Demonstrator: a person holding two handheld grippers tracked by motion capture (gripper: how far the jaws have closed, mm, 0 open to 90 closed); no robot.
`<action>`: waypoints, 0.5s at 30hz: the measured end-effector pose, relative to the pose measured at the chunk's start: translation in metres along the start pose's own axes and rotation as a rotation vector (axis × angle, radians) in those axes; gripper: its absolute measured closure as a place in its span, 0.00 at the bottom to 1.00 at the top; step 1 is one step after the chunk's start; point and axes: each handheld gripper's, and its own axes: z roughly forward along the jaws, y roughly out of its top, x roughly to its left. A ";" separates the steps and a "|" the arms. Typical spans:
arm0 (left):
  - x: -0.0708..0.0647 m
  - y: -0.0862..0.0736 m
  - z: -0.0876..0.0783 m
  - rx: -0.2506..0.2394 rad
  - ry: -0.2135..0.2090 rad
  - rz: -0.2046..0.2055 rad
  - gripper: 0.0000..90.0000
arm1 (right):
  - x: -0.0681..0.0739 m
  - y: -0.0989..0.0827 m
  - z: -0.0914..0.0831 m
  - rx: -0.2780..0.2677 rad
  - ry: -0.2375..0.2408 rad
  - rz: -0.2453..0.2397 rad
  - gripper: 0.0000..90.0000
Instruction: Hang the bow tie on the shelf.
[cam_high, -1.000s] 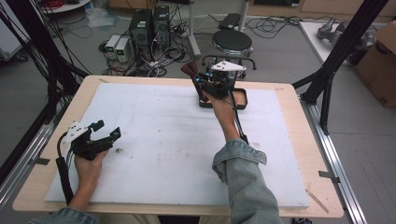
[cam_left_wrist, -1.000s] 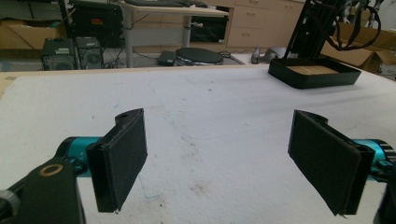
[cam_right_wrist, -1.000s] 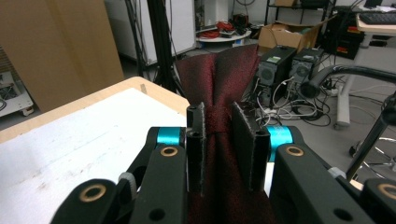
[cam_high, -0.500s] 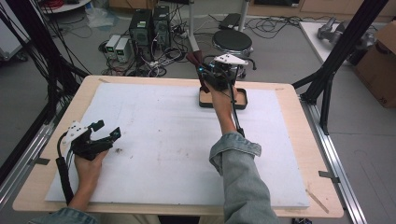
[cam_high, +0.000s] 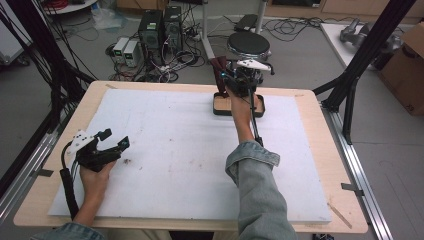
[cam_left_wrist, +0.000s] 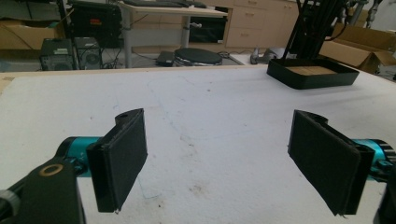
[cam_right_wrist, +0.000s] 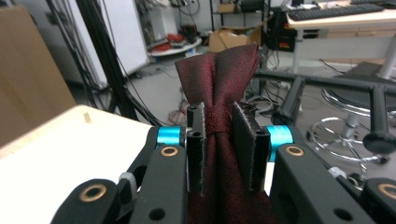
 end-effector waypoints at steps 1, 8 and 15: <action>0.000 0.000 0.000 -0.001 -0.001 0.000 0.22 | 0.000 -0.001 0.001 0.007 -0.005 -0.005 0.84; 0.000 0.000 0.000 -0.002 -0.004 0.001 0.22 | 0.000 -0.004 0.005 0.014 -0.006 0.012 0.84; 0.000 0.000 0.000 -0.001 -0.005 0.003 0.22 | -0.006 -0.011 0.008 0.041 -0.012 0.030 0.83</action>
